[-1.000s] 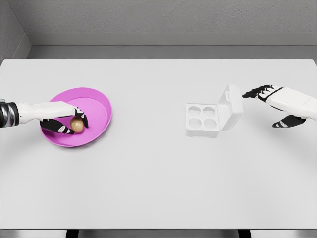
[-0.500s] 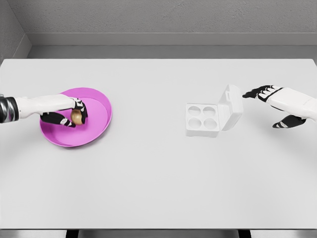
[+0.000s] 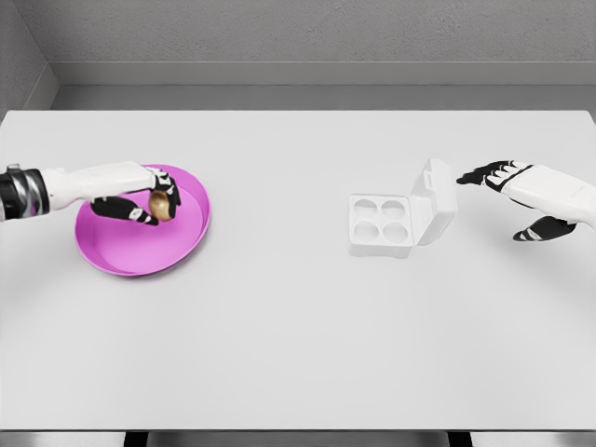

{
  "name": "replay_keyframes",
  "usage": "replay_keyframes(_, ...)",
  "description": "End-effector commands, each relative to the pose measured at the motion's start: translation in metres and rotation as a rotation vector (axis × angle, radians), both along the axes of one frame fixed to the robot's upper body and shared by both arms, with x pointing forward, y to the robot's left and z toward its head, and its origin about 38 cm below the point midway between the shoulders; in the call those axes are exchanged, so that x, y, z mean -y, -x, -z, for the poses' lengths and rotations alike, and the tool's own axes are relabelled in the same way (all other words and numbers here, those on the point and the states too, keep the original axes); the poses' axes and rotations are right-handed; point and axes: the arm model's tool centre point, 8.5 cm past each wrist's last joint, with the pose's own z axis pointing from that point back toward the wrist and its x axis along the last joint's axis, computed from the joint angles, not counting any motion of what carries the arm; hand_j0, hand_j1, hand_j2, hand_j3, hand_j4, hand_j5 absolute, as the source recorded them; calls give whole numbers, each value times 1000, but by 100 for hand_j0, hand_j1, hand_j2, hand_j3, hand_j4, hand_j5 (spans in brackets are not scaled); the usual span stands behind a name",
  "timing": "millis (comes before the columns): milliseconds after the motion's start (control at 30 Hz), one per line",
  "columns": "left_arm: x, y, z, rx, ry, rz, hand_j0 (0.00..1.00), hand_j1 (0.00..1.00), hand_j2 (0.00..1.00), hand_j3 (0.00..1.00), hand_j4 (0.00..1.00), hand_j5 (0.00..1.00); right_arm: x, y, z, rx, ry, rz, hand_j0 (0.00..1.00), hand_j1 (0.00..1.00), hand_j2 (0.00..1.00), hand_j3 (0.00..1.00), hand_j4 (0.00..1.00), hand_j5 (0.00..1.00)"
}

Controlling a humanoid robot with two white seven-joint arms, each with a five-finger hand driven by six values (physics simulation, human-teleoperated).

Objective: Pack egg into the box and close the box lid

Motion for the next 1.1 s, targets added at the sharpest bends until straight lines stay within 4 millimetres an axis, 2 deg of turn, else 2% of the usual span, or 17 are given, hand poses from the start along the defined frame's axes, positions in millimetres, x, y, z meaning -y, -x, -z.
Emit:
replay_keyframes(0,7,-3,-4,9,25,4,38,38,38,38,38,38,0,0,-1,-1,-6,2,100,100,100,100,100,100)
replay_keyframes(133,18,-7,-8,20,46,18,38,38,38,38,38,38,0,0,-1,-1,-6,2,100,100,100,100,100,100)
replay_keyframes(367,51,-14,-10,28,99,67,38,38,38,38,38,38,1,0,-1,-1,-6,5,100,100,100,100,100,100)
replay_keyframes(567,68,-18,-14,35,126,92,38,38,38,38,38,38,1,0,0,-2,-6,4,100,100,100,100,100,100)
replay_keyframes(933,117,-22,-17,42,178,171,37,37,37,37,37,37,4,-1,2,-9,-6,14,100,100,100,100,100,100)
replay_keyframes(1067,120,-24,-26,56,186,178,37,37,37,37,37,37,4,-1,2,-9,-6,14,100,100,100,100,100,100)
